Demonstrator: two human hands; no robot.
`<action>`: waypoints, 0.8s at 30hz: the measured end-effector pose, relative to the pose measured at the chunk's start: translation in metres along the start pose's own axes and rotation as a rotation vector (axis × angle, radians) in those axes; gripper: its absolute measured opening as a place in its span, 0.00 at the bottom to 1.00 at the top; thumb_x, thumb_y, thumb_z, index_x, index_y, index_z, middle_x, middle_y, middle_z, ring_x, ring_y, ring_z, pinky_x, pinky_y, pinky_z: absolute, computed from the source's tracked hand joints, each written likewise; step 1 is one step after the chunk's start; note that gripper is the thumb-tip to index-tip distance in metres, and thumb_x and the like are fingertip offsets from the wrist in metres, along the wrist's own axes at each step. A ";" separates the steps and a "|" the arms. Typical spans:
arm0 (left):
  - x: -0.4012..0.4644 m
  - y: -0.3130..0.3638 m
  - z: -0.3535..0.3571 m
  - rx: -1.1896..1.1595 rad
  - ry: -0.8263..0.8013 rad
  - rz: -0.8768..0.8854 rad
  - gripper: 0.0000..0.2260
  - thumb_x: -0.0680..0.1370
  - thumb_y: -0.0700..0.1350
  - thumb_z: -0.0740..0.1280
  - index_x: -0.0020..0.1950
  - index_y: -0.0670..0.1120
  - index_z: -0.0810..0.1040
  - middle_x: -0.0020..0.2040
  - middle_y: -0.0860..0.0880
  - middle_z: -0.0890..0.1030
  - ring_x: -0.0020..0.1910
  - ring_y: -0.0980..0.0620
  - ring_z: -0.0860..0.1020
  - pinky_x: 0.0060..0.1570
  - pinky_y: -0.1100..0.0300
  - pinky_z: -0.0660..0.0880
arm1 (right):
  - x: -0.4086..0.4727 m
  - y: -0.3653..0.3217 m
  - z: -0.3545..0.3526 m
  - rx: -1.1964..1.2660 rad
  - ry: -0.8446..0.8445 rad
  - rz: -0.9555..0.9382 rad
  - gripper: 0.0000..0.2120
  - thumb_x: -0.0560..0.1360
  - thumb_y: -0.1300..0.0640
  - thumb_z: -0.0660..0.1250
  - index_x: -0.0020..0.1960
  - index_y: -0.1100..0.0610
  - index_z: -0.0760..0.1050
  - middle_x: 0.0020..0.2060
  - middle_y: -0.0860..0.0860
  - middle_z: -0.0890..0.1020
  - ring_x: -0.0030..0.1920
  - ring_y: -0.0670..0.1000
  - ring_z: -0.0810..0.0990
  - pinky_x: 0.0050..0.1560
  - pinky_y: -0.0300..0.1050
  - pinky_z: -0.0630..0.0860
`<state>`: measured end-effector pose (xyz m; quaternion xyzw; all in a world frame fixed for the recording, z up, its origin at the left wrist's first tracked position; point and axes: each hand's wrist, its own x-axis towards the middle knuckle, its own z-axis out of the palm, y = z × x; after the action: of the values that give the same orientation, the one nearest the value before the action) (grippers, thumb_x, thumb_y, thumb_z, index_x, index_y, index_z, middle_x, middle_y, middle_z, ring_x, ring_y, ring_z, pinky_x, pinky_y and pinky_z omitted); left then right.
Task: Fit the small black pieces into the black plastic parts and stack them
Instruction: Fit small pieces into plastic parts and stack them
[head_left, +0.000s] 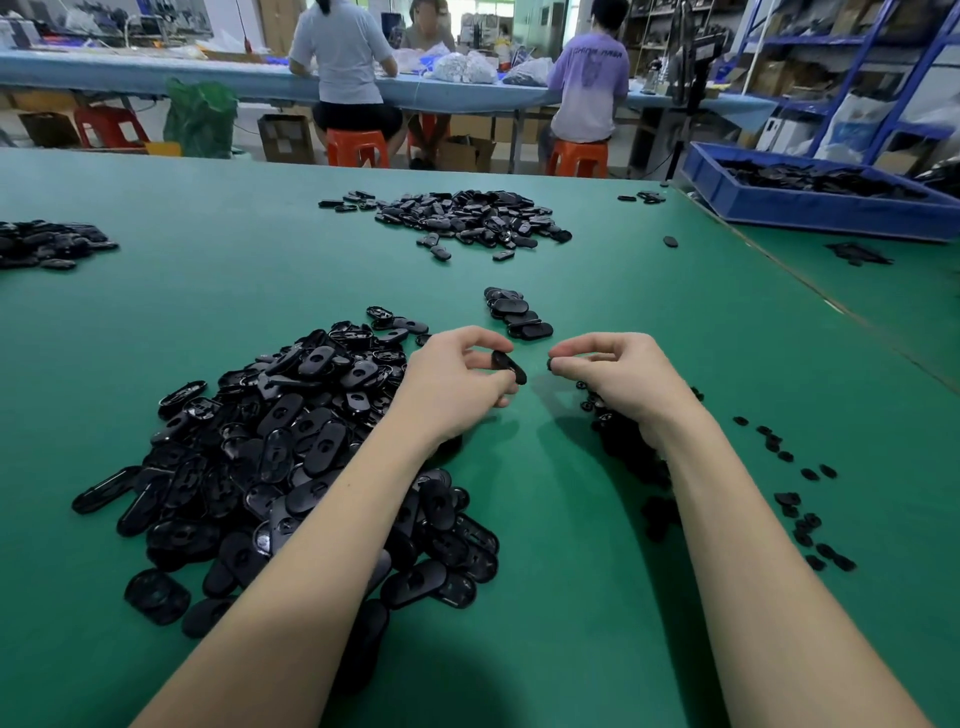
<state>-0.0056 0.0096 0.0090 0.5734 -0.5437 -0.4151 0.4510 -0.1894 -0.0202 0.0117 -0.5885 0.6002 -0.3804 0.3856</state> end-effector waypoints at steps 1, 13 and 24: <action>0.000 0.000 0.000 -0.006 0.006 0.008 0.12 0.74 0.32 0.67 0.51 0.46 0.82 0.43 0.46 0.87 0.41 0.49 0.86 0.49 0.53 0.83 | 0.000 -0.001 0.001 0.022 -0.030 0.003 0.01 0.72 0.54 0.77 0.44 0.49 0.86 0.32 0.41 0.83 0.26 0.37 0.72 0.27 0.28 0.67; 0.002 -0.006 -0.003 0.373 0.016 0.139 0.07 0.76 0.40 0.68 0.48 0.51 0.83 0.44 0.54 0.85 0.41 0.58 0.83 0.49 0.66 0.77 | -0.004 -0.004 0.012 0.055 -0.116 0.091 0.03 0.69 0.53 0.79 0.42 0.48 0.86 0.38 0.46 0.85 0.33 0.46 0.70 0.29 0.37 0.64; -0.004 -0.007 0.009 0.810 -0.320 0.381 0.13 0.77 0.52 0.72 0.61 0.58 0.81 0.54 0.56 0.81 0.47 0.55 0.74 0.57 0.54 0.75 | -0.003 -0.007 0.002 0.085 0.032 0.104 0.03 0.72 0.55 0.75 0.41 0.49 0.84 0.34 0.43 0.81 0.35 0.46 0.73 0.29 0.34 0.69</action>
<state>-0.0126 0.0133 0.0005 0.5219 -0.8200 -0.1626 0.1696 -0.1848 -0.0175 0.0176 -0.5335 0.6194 -0.3943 0.4198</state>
